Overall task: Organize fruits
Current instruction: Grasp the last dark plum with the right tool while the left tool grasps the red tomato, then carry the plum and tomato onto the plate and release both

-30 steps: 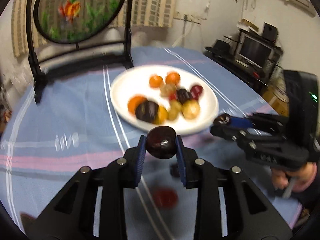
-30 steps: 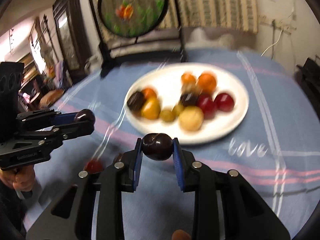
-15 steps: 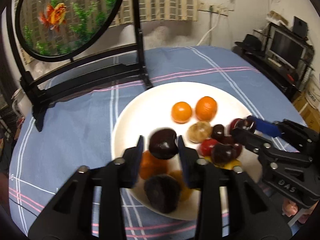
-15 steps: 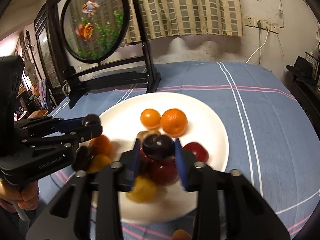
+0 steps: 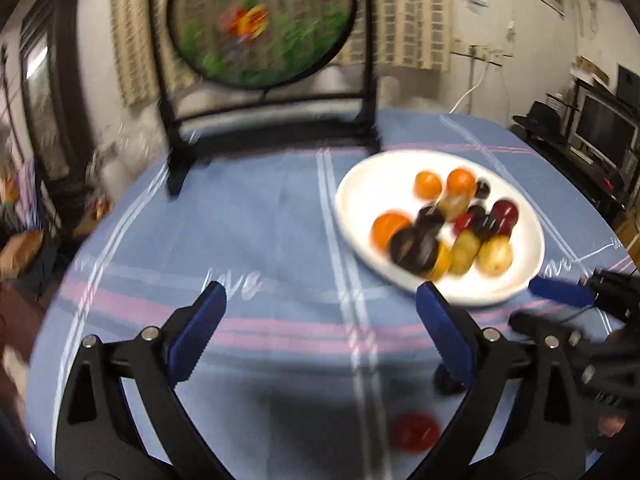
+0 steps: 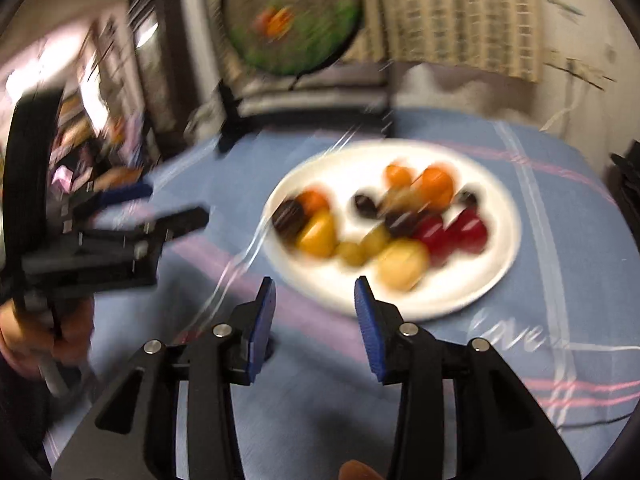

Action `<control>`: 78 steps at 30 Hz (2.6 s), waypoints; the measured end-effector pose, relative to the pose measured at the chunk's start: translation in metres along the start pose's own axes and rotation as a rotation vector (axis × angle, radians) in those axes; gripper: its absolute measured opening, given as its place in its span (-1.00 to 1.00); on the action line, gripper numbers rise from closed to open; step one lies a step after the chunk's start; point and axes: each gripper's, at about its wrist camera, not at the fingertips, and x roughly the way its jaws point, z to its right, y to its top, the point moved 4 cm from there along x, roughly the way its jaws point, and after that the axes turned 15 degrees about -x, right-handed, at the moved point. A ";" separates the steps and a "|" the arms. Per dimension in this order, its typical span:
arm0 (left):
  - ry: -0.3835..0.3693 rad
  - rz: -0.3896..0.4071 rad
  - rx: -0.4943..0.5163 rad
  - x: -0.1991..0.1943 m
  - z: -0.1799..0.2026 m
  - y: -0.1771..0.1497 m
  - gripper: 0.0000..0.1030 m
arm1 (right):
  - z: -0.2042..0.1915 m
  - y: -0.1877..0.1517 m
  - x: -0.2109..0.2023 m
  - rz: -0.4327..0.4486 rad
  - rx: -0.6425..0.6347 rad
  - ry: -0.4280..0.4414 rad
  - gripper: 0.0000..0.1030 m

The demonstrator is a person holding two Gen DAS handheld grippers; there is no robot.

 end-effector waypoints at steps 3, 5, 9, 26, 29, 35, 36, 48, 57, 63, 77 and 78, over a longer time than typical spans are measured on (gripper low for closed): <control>0.032 -0.017 -0.050 -0.001 -0.025 -0.010 0.89 | -0.023 -0.005 0.016 -0.051 -0.070 -0.002 -0.21; 0.049 -0.016 -0.080 -0.003 -0.038 -0.011 0.89 | -0.029 -0.007 0.023 -0.069 -0.082 0.002 -0.21; 0.018 -0.024 -0.198 -0.010 -0.058 -0.004 0.89 | -0.032 -0.007 0.034 -0.091 -0.060 0.020 -0.20; 0.012 -0.012 -0.202 -0.015 -0.057 -0.001 0.89 | -0.037 -0.002 0.049 -0.115 -0.036 0.020 -0.34; 0.019 -0.024 -0.195 -0.012 -0.057 -0.003 0.89 | -0.033 -0.004 0.046 -0.114 -0.017 0.029 -0.40; -0.020 -0.054 -0.163 -0.009 -0.045 -0.011 0.89 | -0.015 -0.004 0.012 -0.049 0.039 0.010 -0.41; -0.039 -0.058 -0.142 -0.011 -0.039 -0.015 0.89 | -0.011 -0.005 0.003 -0.032 0.045 -0.006 -0.41; -0.180 -0.228 0.168 0.001 0.032 -0.079 0.26 | 0.002 -0.023 -0.012 -0.042 0.099 -0.008 -0.41; -0.157 -0.267 0.175 0.012 0.029 -0.090 -0.02 | 0.001 -0.023 -0.012 -0.046 0.096 -0.009 -0.41; -0.156 -0.264 0.202 0.009 0.032 -0.095 -0.31 | 0.004 -0.024 -0.013 -0.048 0.103 -0.021 -0.41; -0.159 -0.247 0.174 -0.004 0.035 -0.080 -0.40 | 0.019 -0.009 -0.032 0.027 0.117 -0.042 -0.41; -0.168 -0.243 0.164 -0.005 0.037 -0.072 -0.40 | 0.026 -0.005 -0.035 0.042 0.122 -0.050 -0.41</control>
